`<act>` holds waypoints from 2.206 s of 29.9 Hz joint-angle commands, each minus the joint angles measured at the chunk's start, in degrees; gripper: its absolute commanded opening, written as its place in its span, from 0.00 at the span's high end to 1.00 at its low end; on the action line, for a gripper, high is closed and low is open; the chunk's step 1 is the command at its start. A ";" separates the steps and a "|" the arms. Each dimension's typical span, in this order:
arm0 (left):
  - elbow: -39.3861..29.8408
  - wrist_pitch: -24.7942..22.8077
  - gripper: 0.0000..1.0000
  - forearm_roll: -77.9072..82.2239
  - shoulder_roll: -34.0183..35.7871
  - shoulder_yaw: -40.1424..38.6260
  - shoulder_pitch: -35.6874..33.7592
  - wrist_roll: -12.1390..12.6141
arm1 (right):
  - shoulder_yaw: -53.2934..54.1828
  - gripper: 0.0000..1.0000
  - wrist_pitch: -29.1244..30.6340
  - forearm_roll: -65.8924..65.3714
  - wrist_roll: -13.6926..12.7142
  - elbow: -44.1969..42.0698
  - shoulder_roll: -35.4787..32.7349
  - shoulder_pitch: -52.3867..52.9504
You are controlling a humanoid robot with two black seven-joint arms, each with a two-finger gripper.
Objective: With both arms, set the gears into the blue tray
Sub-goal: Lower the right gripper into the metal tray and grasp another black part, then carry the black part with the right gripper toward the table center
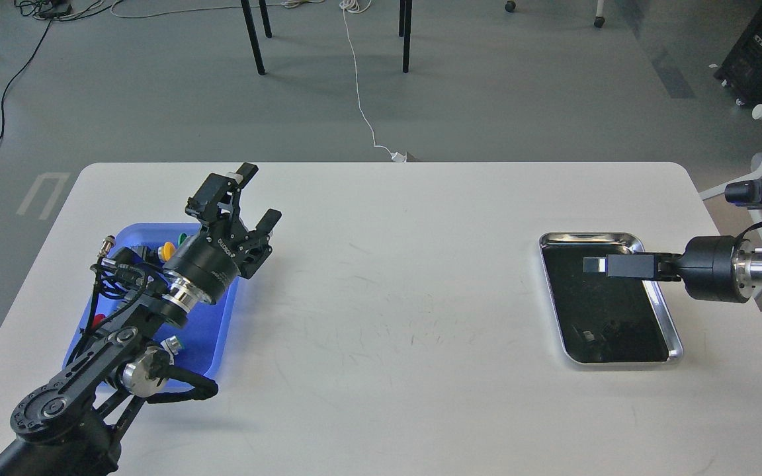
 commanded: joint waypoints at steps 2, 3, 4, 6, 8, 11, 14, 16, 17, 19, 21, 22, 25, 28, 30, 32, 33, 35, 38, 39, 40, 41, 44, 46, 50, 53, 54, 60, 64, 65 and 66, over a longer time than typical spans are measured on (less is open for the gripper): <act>-0.22 -0.09 0.02 -0.03 0.14 0.00 0.09 0.00 | -9.83 0.01 -0.06 -9.06 0.00 -0.20 0.62 6.71; -0.22 -0.09 0.02 -0.03 0.14 0.00 0.09 0.00 | -10.88 0.01 -0.06 -9.85 0.00 -0.29 1.15 7.50; -0.22 -0.09 0.02 -0.03 0.14 0.00 0.09 0.00 | -11.50 0.01 -0.06 -10.12 0.00 -0.37 1.93 7.94; -0.22 -0.09 0.02 -0.03 -0.03 0.00 0.18 0.00 | -12.73 0.01 -0.06 -10.21 0.00 -0.99 3.52 8.65; -0.22 -0.09 0.02 0.05 -0.03 0.00 0.35 0.00 | -13.96 0.02 -0.15 -10.21 0.00 -2.30 4.92 8.65; -0.22 -0.26 0.02 -0.03 0.05 0.00 0.44 0.00 | -18.08 0.06 -0.41 -10.21 0.00 -3.80 7.29 9.35; -0.22 -0.35 0.02 -0.03 0.41 -0.18 0.53 0.00 | -21.52 0.08 -2.95 -10.12 0.00 -5.46 10.37 10.58; -0.31 -0.35 0.02 -0.03 0.49 -0.35 0.96 0.00 | -22.93 0.09 -5.15 -10.12 0.00 -7.83 12.30 10.76; -0.40 -0.35 0.02 -0.03 0.49 -0.62 1.23 0.00 | -23.46 0.10 -5.86 -10.12 0.00 -8.98 13.10 10.94; -0.49 -0.35 0.02 -0.03 0.58 -0.97 1.67 0.00 | -24.60 0.13 -6.57 -10.12 0.00 -10.65 14.50 11.55; -0.49 -0.35 0.02 -0.03 0.67 -0.97 1.76 0.00 | -25.57 0.15 -6.57 -10.04 0.00 -10.83 15.47 12.16; -0.49 -0.44 0.02 -0.03 0.67 -0.97 2.02 0.00 | -26.01 0.17 -6.57 -10.04 0.00 -10.83 15.65 12.43; -0.49 -0.44 0.02 -0.03 0.76 -1.06 2.11 0.00 | -26.62 0.19 -6.57 -10.04 0.00 -10.83 15.65 12.43; -0.49 -0.35 0.02 -0.03 0.67 -0.97 2.28 0.00 | -27.50 0.25 -6.57 -10.04 0.00 -10.75 15.39 12.52; -0.49 -0.35 0.02 -0.03 0.58 -0.97 2.37 0.00 | -27.68 0.29 -6.57 -10.12 0.00 -10.75 15.13 12.52; -0.49 -0.44 0.02 0.05 0.49 -0.97 2.37 0.00 | -27.68 0.31 -6.57 -10.12 0.00 -10.75 14.86 12.52; -0.49 -0.44 0.02 -0.03 0.49 -0.97 2.37 0.09 | -27.68 0.31 -6.57 -10.12 0.00 -10.66 14.51 12.52; -0.49 -0.35 0.02 0.05 0.49 -0.97 2.37 0.09 | -27.68 0.31 -6.74 -10.12 0.00 -10.48 14.25 12.52; -0.49 -0.44 0.02 0.05 0.49 -0.97 2.37 0.09 | -27.68 0.36 -6.83 -10.12 0.00 -10.48 14.25 12.52; -0.49 -0.44 0.02 0.05 0.49 -0.97 2.37 0.09 | -27.68 0.38 -6.83 -10.12 0.00 -10.57 14.33 12.52; -0.49 -0.44 0.02 0.05 0.49 -0.97 2.37 0.00 | -27.68 0.40 -6.83 -10.12 0.00 -10.57 14.33 12.52; -0.49 -0.44 0.02 0.05 0.49 -0.97 2.37 0.09 | -27.68 0.43 -6.83 -10.12 0.00 -10.48 14.33 12.52; -0.49 -0.44 0.02 0.05 0.58 -0.97 2.37 0.00 | -27.77 0.45 -6.83 -10.12 0.00 -10.48 14.25 12.52; -0.49 -0.44 0.02 0.05 0.58 -0.97 2.29 0.09 | -27.77 0.48 -6.83 -10.12 0.00 -10.48 14.25 12.52; -0.49 -0.44 0.02 0.05 0.49 -0.97 2.37 0.09 | -28.12 0.53 -6.83 -10.12 0.00 -10.39 14.25 12.43; -0.49 -0.44 0.02 0.05 0.58 -0.97 2.28 0.09 | -28.65 0.61 -6.83 -10.12 0.00 -10.39 14.33 12.43; -0.49 -0.44 0.02 0.05 0.58 -1.06 2.28 0.09 | -28.65 0.67 -6.92 -10.04 0.00 -10.39 14.33 12.52; -0.75 -0.53 0.02 0.05 0.67 -1.06 2.37 0.09 | -28.65 0.78 -6.83 -10.04 0.00 -9.87 14.25 12.61; -0.93 -0.53 0.02 -0.03 0.76 -0.97 2.28 0.09 | -28.65 0.83 -6.83 -10.04 0.00 -9.43 14.16 12.61; -0.93 -0.53 0.02 0.05 0.76 -0.97 2.28 0.09 | -28.65 0.83 -6.83 -10.04 0.00 -9.43 14.16 12.69; -0.93 -0.53 0.02 0.05 0.76 -1.06 2.28 0.09 | -28.65 0.83 -6.83 -10.04 0.00 -9.43 14.07 12.87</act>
